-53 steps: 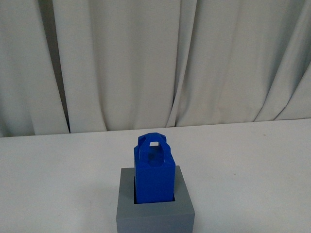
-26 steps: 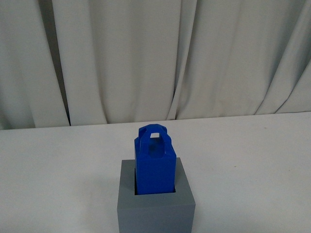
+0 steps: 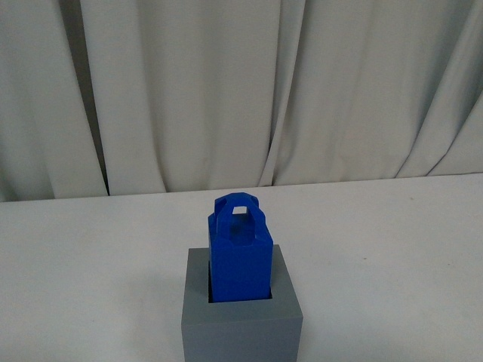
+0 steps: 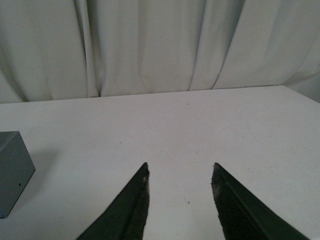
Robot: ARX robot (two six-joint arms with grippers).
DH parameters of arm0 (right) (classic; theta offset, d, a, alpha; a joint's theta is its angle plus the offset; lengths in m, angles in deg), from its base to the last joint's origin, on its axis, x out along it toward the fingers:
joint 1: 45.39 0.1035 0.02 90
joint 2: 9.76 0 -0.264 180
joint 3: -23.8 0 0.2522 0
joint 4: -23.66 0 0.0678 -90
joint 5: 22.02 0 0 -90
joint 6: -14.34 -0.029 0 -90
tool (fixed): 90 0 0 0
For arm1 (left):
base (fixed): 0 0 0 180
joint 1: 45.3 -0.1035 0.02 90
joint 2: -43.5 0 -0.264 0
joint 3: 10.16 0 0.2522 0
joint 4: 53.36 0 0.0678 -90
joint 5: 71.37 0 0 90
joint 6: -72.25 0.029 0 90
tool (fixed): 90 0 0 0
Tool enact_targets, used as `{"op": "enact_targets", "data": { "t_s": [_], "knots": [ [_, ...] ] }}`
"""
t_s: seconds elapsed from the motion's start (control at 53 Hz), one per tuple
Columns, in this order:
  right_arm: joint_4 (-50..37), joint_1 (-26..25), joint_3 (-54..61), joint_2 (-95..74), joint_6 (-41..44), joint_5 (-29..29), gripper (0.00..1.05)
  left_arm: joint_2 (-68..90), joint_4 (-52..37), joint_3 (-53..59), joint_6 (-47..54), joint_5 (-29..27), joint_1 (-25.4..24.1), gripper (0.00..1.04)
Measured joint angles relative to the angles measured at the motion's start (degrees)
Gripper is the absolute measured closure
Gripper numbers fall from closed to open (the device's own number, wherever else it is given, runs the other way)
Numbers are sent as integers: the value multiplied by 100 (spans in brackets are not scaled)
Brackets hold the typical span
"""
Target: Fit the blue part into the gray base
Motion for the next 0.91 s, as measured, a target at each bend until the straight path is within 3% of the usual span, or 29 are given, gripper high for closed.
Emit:
{"op": "enact_targets", "data": {
  "t_s": [0.358,0.906],
  "knots": [
    [0,0,0,0,-4,0,6,0,0,0,0,0,0,6],
    [0,0,0,0,-4,0,7,0,0,0,0,0,0,6]
  ]
}}
